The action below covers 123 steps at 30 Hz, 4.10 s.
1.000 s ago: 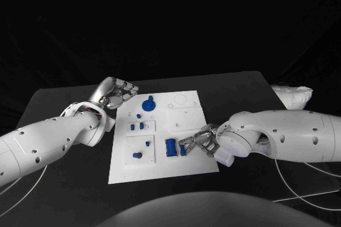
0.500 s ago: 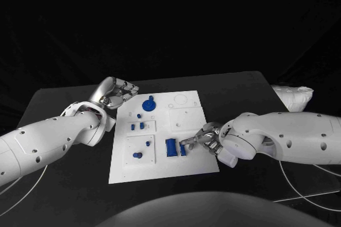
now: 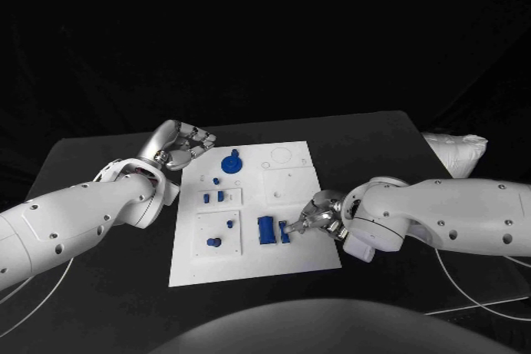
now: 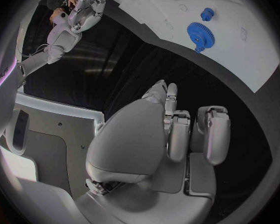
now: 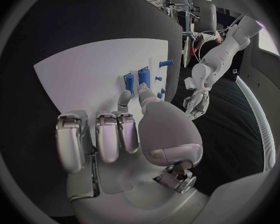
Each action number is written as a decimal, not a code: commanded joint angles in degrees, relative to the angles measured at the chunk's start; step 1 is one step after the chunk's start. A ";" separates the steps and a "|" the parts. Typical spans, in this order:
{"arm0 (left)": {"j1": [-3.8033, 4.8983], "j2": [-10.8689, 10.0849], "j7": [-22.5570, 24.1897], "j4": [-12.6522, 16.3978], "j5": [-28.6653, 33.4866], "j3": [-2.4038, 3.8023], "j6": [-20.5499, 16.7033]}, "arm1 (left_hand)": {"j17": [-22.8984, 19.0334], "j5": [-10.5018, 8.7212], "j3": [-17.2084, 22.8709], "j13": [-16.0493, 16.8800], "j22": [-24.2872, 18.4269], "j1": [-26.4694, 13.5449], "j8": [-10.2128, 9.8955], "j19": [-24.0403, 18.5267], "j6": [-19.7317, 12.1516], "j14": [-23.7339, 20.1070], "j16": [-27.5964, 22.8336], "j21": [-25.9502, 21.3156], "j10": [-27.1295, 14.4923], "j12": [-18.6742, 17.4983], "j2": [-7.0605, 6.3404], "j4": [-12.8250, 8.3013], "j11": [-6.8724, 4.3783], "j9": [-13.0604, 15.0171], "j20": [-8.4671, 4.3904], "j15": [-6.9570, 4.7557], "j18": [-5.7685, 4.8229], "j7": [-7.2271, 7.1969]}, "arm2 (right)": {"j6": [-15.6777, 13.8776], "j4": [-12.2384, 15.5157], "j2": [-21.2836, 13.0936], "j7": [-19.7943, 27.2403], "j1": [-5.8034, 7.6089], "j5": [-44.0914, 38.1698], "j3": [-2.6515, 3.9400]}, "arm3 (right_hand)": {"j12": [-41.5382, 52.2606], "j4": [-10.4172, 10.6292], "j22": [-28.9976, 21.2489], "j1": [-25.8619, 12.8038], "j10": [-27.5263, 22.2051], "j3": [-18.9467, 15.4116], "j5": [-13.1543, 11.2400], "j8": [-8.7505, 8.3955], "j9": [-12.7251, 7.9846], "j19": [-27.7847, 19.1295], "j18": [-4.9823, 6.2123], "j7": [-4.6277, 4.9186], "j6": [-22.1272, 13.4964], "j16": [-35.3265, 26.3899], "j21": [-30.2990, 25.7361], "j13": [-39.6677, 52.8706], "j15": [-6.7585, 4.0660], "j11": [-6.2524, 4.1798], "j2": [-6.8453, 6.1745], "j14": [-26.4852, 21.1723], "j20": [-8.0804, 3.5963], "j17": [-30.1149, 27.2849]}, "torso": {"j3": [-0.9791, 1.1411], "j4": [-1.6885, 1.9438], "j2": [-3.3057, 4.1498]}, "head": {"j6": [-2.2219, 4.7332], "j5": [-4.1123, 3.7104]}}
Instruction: Assemble the parts on the task board
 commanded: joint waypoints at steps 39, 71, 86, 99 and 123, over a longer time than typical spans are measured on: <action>0.04 0.01 0.39 0.14 -0.02 0.04 0.57 | 15.07 -0.24 0.45 -0.03 14.56 -0.67 -0.21 4.76 0.35 5.97 -0.29 0.01 0.22 -0.23 -0.07 0.08 0.08 0.09 -0.27 -0.27 -0.91 -0.05 | 6.31 -2.58 2.49 -2.38 -0.52 -2.55 -0.03 | 0.16 0.51 15.06 0.34 6.00 -0.19 -0.09 2.85 3.23 5.99 -0.82 -0.24 1.13 0.23 0.26 15.09 -0.70 -0.67 1.01 6.07 -0.59 15.06 | 0.01 -0.02 0.02 | 0.00 -0.20; 0.04 0.11 0.46 0.16 -0.58 0.06 0.50 | 15.07 -0.24 0.45 -0.03 14.56 -0.67 -0.21 4.76 0.35 5.97 -0.29 0.01 0.22 -0.23 -0.07 0.08 0.08 0.09 -0.27 -0.27 -0.91 -0.05 | 6.26 -2.74 2.55 -2.02 -0.52 -3.21 -0.03 | 0.16 0.05 15.06 1.48 6.00 0.29 0.02 2.51 3.97 5.99 -0.82 -0.43 0.64 0.23 0.26 15.09 -0.85 -0.84 1.66 6.07 -0.74 15.06 | -0.01 -0.01 0.03 | 0.00 -0.32; 0.04 0.16 0.45 0.07 -0.61 0.06 0.58 | 15.07 -0.24 0.45 -0.03 14.56 -0.67 -0.21 4.76 0.35 5.97 -0.29 0.01 0.22 -0.23 -0.07 0.08 0.08 0.09 -0.27 -0.27 -0.91 -0.05 | 7.08 -3.06 2.72 -2.37 -0.52 -3.72 -0.03 | 0.16 0.11 15.06 1.51 6.00 0.36 -0.10 2.17 3.91 5.99 -0.82 -0.43 0.35 0.23 0.26 15.09 -0.87 -0.85 1.87 6.07 -0.75 15.06 | -0.02 -0.01 -0.01 | 0.00 -0.38; 0.04 -0.03 0.63 0.21 -0.61 0.06 0.30 | 15.07 -0.26 0.51 -0.04 14.54 -0.81 -0.25 4.70 0.28 5.97 -0.29 -0.07 0.15 -0.25 -0.15 0.10 0.12 0.08 -0.27 -0.26 -0.89 -0.02 | 0.81 -1.89 1.08 13.53 -0.36 2.52 -0.02 | 0.16 0.78 15.06 0.59 6.00 -0.64 0.09 2.28 4.58 5.99 -0.82 -0.38 0.63 0.23 0.26 15.09 -0.87 -0.83 1.15 6.07 -0.80 15.06 | 0.03 -0.07 0.00 | 0.00 0.23; -0.74 -1.60 12.34 4.92 28.92 0.03 -1.98 | -38.22 2.29 -12.93 0.20 -15.96 -23.88 0.13 -43.15 -10.88 -37.14 -60.28 -68.21 -7.06 0.87 1.96 -0.80 4.19 -1.38 4.68 5.41 7.57 3.80 | -10.45 -10.84 6.96 63.81 3.59 26.68 0.82 | -68.37 12.94 -29.00 -0.83 -61.73 -11.25 5.53 -32.19 -35.59 -62.06 6.91 3.47 -31.72 -65.37 -85.90 -43.75 10.72 9.71 -1.06 -64.26 8.81 -47.46 | 0.23 -0.19 -0.19 | 0.00 3.63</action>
